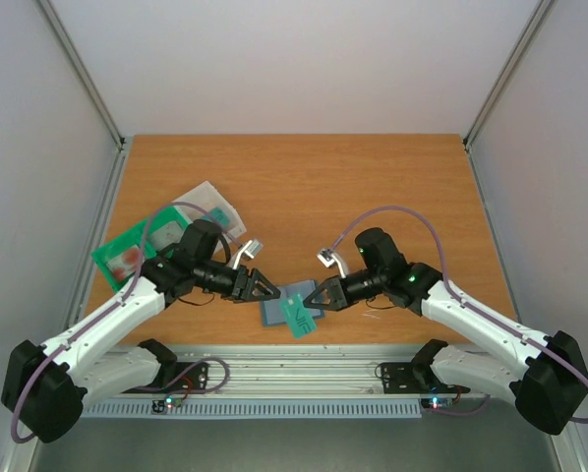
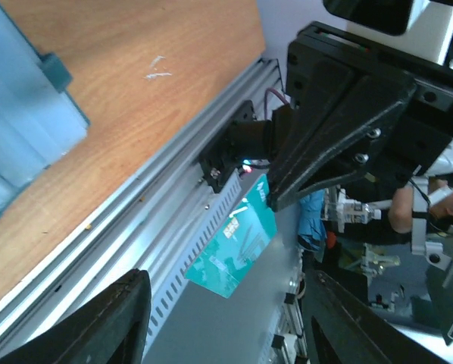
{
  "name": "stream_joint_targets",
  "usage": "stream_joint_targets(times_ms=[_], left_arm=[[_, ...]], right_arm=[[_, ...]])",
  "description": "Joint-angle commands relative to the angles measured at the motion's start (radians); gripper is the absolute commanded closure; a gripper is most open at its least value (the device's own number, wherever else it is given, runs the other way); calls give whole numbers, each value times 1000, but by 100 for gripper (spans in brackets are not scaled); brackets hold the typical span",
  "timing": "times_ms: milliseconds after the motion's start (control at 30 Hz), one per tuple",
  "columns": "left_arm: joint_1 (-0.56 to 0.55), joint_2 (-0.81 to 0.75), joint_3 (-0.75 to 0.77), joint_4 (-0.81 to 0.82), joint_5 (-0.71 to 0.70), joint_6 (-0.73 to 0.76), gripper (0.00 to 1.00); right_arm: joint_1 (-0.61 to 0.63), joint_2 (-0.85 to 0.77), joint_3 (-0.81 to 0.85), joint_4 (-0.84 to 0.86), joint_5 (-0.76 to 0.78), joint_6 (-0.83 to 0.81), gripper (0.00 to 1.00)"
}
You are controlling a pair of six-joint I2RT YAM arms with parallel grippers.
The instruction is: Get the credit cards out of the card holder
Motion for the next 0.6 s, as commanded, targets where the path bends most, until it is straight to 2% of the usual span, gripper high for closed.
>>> stream_joint_targets(times_ms=[0, 100, 333, 567], left_arm=[[3, 2, 21, 58, 117, 4, 45], [2, 2, 1, 111, 160, -22, 47], [2, 13, -20, 99, 158, -23, 48], [2, 12, -17, 91, 167, -16, 60]], right_arm=[[-4, -9, 21, 27, -66, 4, 99], [-5, -4, 17, 61, -79, 27, 99], [-5, 4, 15, 122, -107, 66, 99], [-5, -1, 18, 147, -110, 96, 99]])
